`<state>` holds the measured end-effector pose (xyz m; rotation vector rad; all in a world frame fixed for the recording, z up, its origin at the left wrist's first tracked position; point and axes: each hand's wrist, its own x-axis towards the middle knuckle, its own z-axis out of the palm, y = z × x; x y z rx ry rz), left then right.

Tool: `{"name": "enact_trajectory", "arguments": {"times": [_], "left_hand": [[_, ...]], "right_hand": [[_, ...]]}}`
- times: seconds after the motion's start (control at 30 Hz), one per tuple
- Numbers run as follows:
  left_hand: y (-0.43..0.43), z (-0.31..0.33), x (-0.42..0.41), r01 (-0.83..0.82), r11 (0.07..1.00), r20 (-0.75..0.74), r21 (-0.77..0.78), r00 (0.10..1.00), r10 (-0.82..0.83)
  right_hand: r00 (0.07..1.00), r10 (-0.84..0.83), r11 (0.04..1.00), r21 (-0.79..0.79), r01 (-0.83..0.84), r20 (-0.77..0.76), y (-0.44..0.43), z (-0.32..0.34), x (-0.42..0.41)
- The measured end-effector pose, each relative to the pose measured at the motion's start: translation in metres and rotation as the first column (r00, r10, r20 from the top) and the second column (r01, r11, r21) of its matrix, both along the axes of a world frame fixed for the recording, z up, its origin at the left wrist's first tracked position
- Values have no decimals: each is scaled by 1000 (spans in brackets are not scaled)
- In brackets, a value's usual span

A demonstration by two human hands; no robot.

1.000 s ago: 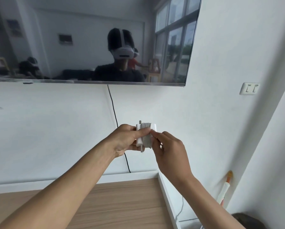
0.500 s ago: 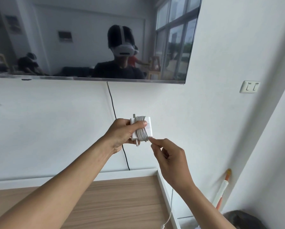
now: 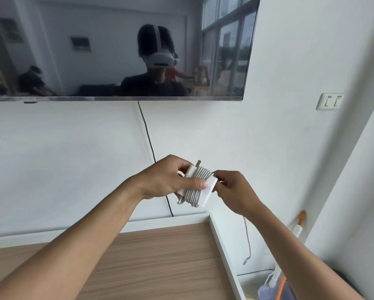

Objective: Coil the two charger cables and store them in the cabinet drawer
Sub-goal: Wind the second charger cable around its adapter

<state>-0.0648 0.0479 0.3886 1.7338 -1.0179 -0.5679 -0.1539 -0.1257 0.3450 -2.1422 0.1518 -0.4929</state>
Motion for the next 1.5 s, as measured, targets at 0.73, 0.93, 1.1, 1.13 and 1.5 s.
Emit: {"name": "enact_trajectory", "arguments": {"times": [0.73,0.93,1.1,1.13,1.5], "left_hand": [[5,-7,2,-38,997,-42,62,998,41],[7,-17,4,-59,998,-91,36,994,62],[8,-29,3,-108,994,-69,36,992,110],[9,-30,4,-110,993,-67,33,991,112],[1,-34,-1,-211,977,-1,43,977,211]], "right_hand": [[978,-90,995,-69,78,-186,8,31,0],[955,-116,990,-110,88,-274,7,36,4],[938,-125,989,-117,92,-322,3,28,10],[938,-130,988,-121,95,-322,2,27,10],[953,-142,982,-157,102,-267,14,29,9]]}}
